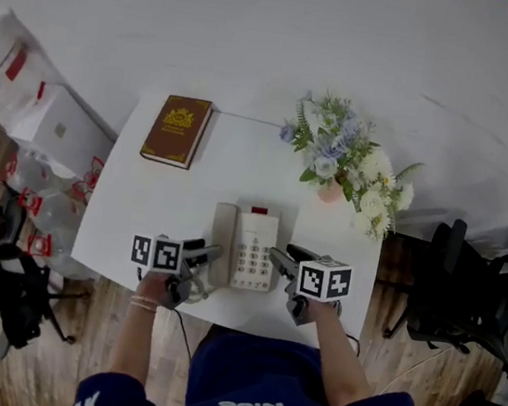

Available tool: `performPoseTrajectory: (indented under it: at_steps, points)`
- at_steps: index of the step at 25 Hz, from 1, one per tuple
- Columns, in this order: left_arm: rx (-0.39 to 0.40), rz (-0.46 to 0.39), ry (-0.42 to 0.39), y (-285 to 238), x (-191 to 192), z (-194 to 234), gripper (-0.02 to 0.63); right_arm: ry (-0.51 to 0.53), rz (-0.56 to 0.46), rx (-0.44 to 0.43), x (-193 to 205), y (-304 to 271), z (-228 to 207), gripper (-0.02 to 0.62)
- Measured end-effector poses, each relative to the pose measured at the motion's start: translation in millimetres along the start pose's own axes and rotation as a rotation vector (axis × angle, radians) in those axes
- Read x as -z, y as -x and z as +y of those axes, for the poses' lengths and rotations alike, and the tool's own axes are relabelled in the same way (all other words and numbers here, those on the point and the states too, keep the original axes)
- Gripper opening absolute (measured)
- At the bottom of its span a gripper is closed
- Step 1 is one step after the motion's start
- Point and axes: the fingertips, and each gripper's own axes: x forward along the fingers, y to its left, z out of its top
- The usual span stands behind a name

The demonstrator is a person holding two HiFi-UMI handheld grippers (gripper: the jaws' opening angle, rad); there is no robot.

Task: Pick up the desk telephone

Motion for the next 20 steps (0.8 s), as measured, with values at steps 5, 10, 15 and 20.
performPoseTrajectory:
  at_steps: [5, 10, 15, 20]
  points:
    - [0.109, 0.070, 0.043, -9.7, -1.5, 2.9, 0.291, -0.061, 0.033, -0.016, 8.7, -10.2, -5.2, 0.218]
    - [0.247, 0.103, 0.146, -17.1, 1.7, 5.9, 0.319, -0.140, 0.064, -0.051, 21.2, -19.7, -8.5, 0.218]
    - [0.346, 0.095, 0.187, -25.6, 4.4, 13.3, 0.354, -0.179, 0.074, -0.088, 27.1, -26.2, -7.7, 0.221]
    - [0.418, 0.113, 0.224, -27.7, 5.1, 5.3, 0.357, -0.227, 0.073, -0.162, 29.8, -29.2, -7.4, 0.222]
